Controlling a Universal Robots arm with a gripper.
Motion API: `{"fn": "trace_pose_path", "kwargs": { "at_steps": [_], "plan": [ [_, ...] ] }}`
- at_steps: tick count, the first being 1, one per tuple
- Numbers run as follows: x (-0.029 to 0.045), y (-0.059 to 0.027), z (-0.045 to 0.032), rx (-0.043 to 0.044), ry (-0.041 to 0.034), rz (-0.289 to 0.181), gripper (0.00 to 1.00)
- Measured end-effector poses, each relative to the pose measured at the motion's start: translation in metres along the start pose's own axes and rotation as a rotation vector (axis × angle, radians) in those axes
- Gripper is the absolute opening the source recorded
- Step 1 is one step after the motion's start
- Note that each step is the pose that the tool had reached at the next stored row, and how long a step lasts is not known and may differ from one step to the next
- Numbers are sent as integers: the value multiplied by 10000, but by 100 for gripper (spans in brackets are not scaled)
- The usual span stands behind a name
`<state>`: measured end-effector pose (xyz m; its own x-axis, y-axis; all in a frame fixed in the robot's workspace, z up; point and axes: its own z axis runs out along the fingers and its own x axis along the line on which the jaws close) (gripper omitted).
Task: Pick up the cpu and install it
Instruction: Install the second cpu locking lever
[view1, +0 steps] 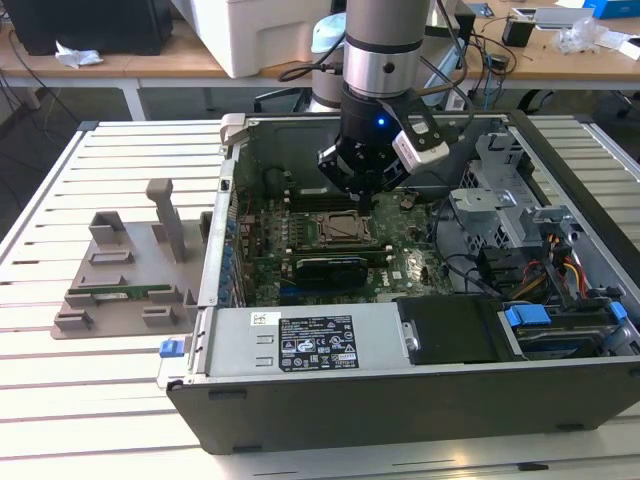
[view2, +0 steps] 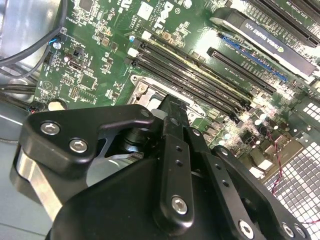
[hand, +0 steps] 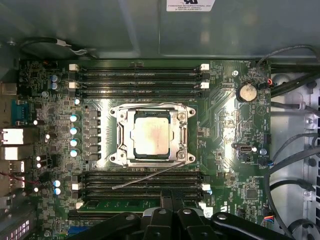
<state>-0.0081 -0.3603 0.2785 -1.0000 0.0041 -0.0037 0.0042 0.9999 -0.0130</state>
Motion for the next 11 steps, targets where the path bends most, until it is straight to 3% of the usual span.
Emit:
{"fn": "trace_pose_path", "kwargs": {
  "at_steps": [1, 3, 4, 5, 6, 11],
  "plan": [
    [-1, 0, 1, -52, -1, -2, 11],
    [0, 1, 1, -348, -1, 2, 11],
    [1, 1, 1, -620, 1, 3, 11],
    [1, 1, 1, -982, 2, 4, 11],
    [1, 2, 2, -1151, 2, 5, 11],
    [1, -47, 7, -1150, 4, 5, 11]
  ]
}}
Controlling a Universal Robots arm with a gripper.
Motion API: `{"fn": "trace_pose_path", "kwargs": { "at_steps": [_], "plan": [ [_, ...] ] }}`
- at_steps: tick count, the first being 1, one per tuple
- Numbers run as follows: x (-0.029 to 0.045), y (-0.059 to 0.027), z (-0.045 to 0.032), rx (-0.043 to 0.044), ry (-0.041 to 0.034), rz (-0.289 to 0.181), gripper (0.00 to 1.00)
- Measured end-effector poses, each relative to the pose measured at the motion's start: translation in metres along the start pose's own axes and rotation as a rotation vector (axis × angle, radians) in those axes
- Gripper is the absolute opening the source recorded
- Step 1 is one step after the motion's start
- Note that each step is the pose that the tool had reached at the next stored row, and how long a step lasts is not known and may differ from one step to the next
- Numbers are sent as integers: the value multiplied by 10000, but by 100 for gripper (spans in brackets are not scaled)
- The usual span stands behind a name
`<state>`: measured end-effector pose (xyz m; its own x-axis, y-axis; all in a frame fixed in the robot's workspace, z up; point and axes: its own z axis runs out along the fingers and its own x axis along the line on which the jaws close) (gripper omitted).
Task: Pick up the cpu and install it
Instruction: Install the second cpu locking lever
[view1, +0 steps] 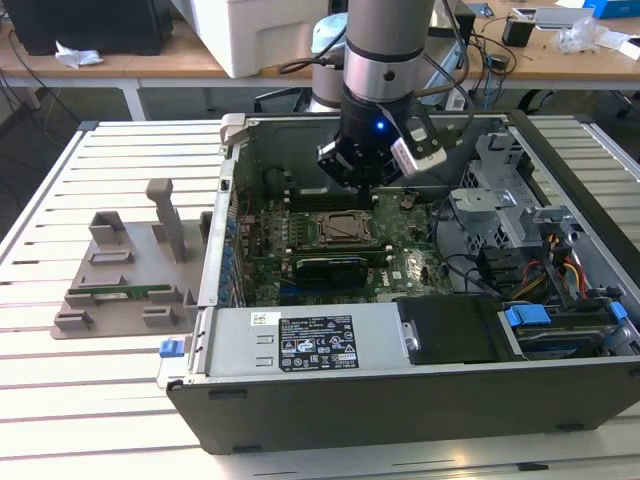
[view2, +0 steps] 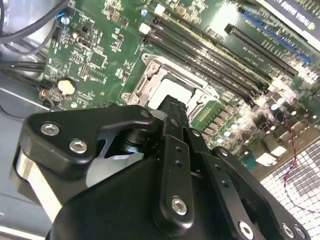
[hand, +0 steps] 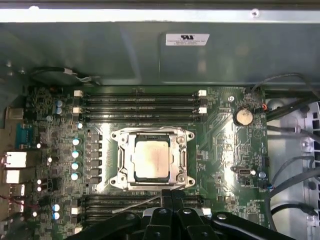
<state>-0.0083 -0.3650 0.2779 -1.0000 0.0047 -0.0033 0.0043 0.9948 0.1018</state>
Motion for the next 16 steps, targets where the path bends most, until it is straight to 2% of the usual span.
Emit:
{"fn": "trace_pose_path", "kwargs": {
  "at_steps": [4, 16],
  "plan": [
    [1, -68, 18, -24, -1, 1, 11],
    [1, -91, 119, -26, 0, 0, 11]
  ]
}}
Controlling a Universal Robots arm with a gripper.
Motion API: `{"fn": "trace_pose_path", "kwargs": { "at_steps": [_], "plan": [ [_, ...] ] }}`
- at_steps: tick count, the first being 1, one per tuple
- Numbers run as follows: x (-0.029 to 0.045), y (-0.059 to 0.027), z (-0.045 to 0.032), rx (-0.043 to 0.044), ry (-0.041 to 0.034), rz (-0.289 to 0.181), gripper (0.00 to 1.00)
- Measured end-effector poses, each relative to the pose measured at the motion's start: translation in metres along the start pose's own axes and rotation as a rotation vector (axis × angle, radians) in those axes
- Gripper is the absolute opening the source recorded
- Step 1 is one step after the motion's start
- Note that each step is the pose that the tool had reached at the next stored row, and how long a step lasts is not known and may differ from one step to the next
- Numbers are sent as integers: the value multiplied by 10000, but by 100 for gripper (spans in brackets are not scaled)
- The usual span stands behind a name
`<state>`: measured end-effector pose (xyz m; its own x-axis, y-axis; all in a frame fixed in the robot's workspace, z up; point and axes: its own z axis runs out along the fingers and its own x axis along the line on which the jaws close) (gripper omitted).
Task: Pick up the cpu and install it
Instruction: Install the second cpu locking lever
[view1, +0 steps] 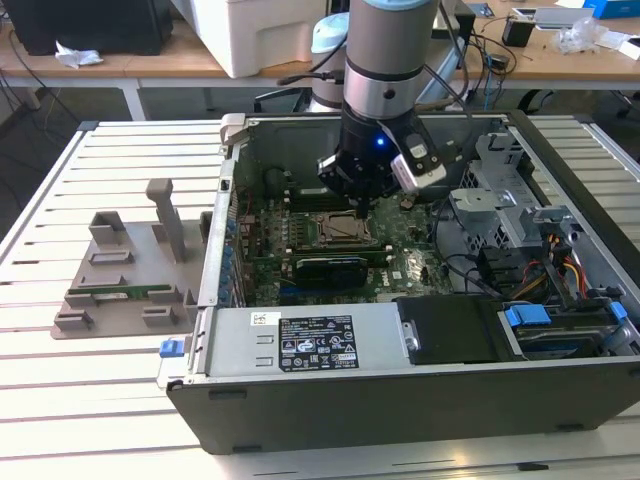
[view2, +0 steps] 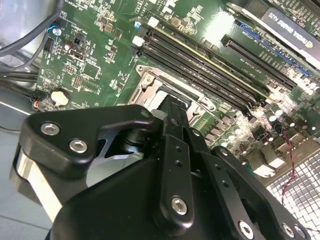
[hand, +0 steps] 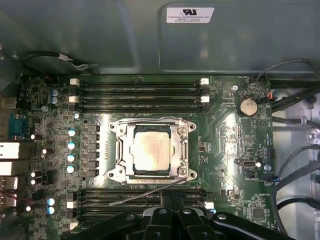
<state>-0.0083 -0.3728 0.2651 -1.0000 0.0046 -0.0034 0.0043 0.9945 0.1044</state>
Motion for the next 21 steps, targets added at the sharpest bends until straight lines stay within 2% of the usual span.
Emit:
{"fn": "trace_pose_path", "kwargs": {
  "at_steps": [21],
  "plan": [
    [1, -26, 242, 0, 0, 0, 11]
  ]
}}
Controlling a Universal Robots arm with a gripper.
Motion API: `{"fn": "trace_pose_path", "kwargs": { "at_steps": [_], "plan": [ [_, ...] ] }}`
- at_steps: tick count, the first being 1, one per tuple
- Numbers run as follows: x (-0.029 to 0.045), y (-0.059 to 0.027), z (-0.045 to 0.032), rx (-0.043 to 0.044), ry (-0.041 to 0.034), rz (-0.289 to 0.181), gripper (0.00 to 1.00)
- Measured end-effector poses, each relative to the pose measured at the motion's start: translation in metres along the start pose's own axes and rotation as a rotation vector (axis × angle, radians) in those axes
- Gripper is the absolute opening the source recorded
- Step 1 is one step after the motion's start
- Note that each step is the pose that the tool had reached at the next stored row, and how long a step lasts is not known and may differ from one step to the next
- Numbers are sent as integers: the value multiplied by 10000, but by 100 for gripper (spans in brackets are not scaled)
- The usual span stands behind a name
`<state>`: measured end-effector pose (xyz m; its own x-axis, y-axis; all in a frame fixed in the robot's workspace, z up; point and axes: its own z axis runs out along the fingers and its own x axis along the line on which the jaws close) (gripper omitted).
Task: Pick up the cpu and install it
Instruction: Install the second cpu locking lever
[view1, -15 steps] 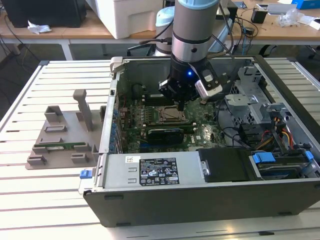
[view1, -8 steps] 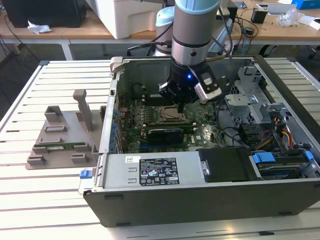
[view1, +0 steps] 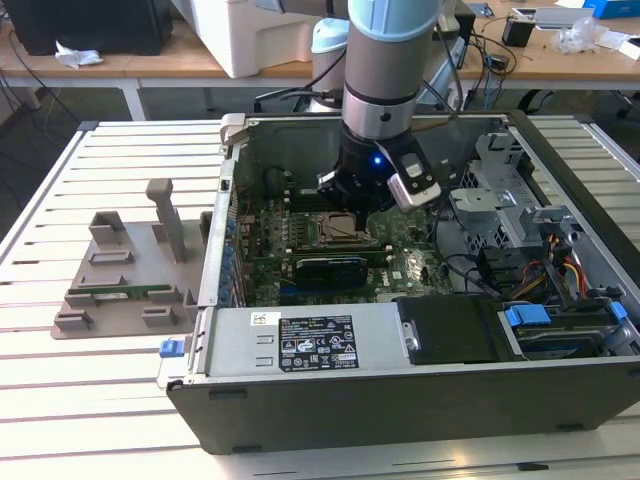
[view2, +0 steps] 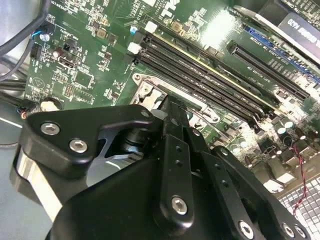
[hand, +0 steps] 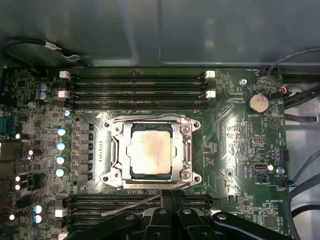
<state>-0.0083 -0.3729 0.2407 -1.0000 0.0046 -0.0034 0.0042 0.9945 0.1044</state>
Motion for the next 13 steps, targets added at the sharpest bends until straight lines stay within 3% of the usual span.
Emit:
{"fn": "trace_pose_path", "kwargs": {
  "at_steps": [2, 3, 4, 8, 13],
  "plan": [
    [23, -13, 113, -11, -1, 3, 11],
    [198, -63, 119, -162, 0, 2, 11],
    [310, -133, 164, -264, 3, -12, 11],
    [429, -138, 205, -440, 11, -79, 11],
    [502, -147, 273, -632, 50, -376, 11]
  ]
}}
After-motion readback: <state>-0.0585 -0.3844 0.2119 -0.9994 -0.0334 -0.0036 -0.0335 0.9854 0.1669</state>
